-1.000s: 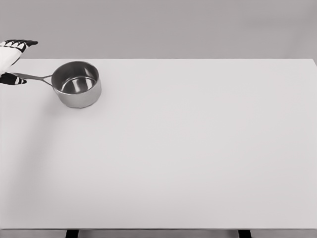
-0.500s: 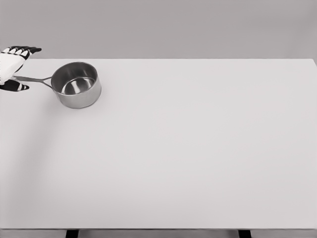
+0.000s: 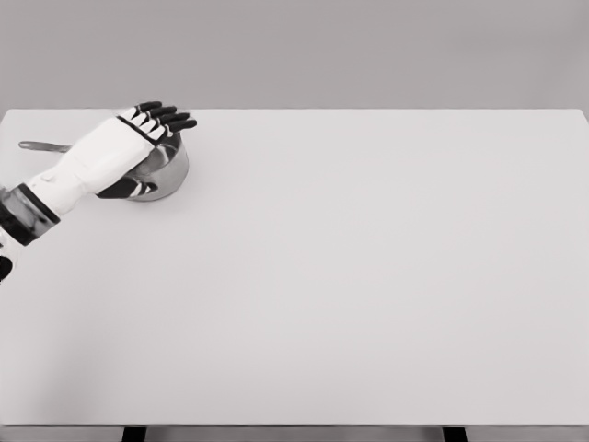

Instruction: Rotate pot handle

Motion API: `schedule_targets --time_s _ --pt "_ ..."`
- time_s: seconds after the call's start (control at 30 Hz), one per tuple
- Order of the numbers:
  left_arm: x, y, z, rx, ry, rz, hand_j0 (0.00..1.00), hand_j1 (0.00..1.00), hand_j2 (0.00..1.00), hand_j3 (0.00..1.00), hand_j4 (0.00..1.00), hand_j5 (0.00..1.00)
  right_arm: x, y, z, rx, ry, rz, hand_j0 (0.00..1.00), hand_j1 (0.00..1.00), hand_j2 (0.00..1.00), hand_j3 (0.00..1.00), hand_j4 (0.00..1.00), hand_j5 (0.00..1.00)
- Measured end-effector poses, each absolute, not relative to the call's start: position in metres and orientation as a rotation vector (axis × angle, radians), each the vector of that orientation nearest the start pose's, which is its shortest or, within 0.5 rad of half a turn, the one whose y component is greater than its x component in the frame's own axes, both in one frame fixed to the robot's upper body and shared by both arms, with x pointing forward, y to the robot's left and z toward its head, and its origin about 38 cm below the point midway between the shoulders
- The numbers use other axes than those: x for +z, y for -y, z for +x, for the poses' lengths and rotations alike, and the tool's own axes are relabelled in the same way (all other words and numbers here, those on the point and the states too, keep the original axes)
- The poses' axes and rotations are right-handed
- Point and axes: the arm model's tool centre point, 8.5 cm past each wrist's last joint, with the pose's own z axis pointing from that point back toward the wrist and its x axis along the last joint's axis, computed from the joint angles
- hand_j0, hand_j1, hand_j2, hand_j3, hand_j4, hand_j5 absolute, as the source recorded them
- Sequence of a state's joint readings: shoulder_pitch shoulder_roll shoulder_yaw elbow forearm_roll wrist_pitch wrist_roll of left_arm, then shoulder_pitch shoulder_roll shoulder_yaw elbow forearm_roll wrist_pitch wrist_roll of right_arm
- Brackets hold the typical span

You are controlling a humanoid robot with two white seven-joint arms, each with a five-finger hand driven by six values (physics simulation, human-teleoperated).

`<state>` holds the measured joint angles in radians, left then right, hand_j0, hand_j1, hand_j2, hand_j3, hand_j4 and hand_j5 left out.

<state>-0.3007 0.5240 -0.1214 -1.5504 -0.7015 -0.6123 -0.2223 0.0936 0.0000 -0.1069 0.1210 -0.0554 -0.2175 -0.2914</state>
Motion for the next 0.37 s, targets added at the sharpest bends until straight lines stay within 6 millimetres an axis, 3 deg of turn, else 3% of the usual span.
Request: schedule_targets --time_s 0.07,0.2,0.37 --pt "0.21 -0.271 0.402 -1.684 1.894 0.68 1.0 1.0 1.0 1.0 1.0 1.0 -0.247 0.293 -0.083 -0.161 -0.014 -0.4 1.0 1.0 1.0 1.0 1.0 1.0" --pt "0.2 -0.221 0.385 -1.779 1.969 0.53 1.0 1.0 1.0 1.0 1.0 1.0 -0.247 0.293 -0.083 -0.161 -0.014 -0.4 1.0 1.0 1.0 1.0 1.0 1.0" --pt "0.193 -0.194 0.376 -1.796 2.01 0.451 1.0 1.0 1.0 1.0 1.0 1.0 -0.247 0.294 -0.083 -0.161 -0.014 -0.4 1.0 1.0 1.0 1.0 1.0 1.0"
